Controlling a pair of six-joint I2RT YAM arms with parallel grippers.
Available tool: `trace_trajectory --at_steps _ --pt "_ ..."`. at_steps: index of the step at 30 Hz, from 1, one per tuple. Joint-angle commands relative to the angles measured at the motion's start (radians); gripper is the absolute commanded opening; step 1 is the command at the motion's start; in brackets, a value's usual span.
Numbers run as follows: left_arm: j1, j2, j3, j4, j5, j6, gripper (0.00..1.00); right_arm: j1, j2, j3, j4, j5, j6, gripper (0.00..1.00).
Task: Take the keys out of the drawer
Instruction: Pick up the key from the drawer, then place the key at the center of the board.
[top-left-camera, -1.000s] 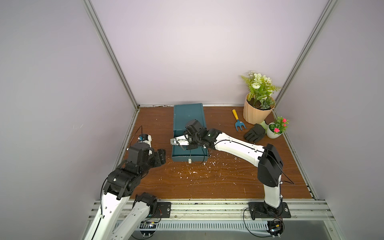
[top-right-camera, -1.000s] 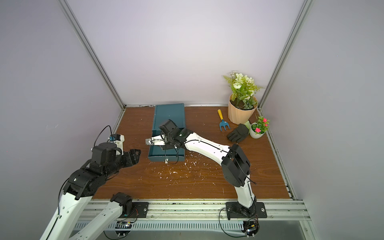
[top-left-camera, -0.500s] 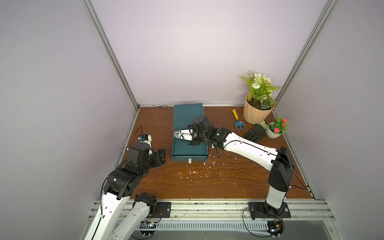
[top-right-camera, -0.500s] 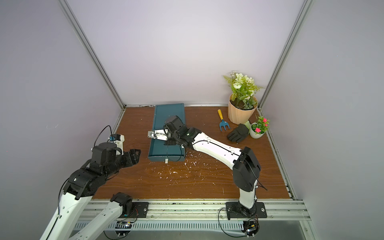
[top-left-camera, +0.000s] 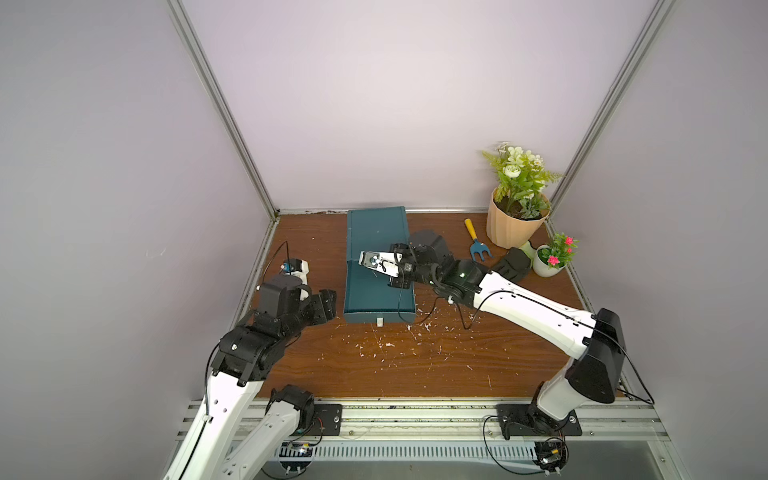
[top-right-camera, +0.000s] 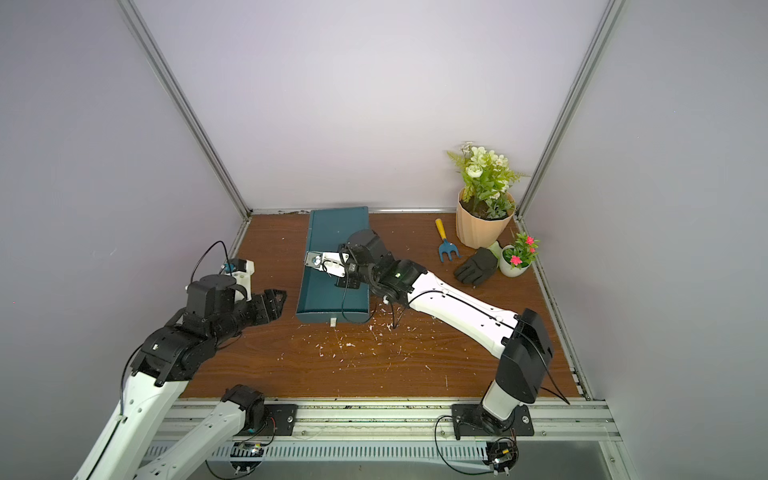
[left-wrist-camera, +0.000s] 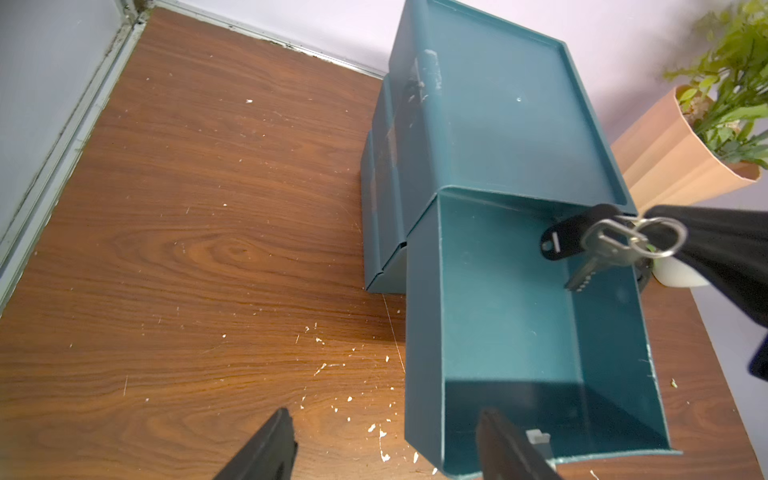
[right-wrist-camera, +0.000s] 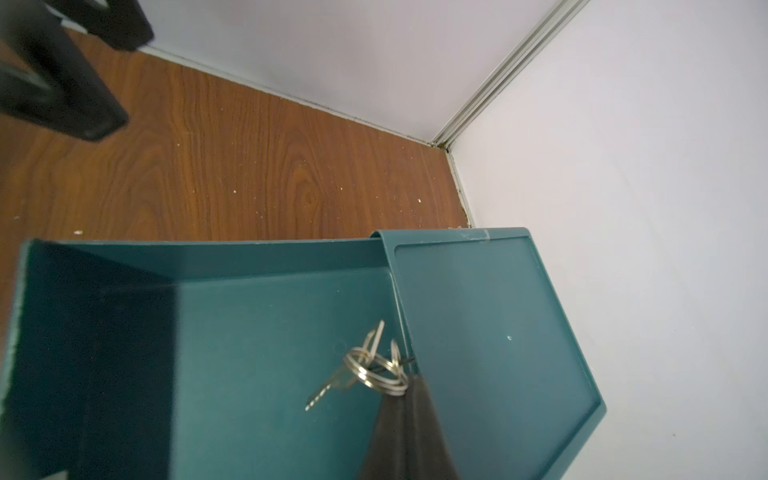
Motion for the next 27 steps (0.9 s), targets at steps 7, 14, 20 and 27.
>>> trace_trajectory --at_steps 7,14,20,27 --pt "0.009 0.077 0.047 0.192 0.119 -0.033 0.65 -0.043 -0.258 -0.126 0.037 0.076 0.134 0.0" --pt "-0.102 0.207 0.077 0.353 0.083 -0.054 0.65 -0.138 -0.477 -0.256 -0.069 0.127 0.202 0.0" --pt "-0.207 0.372 0.138 0.449 0.068 -0.05 0.64 -0.265 -0.656 -0.436 -0.099 0.119 0.269 0.0" --pt "-0.365 0.512 0.213 0.517 0.024 -0.055 0.65 -0.403 -0.748 -0.638 -0.103 0.042 0.381 0.0"
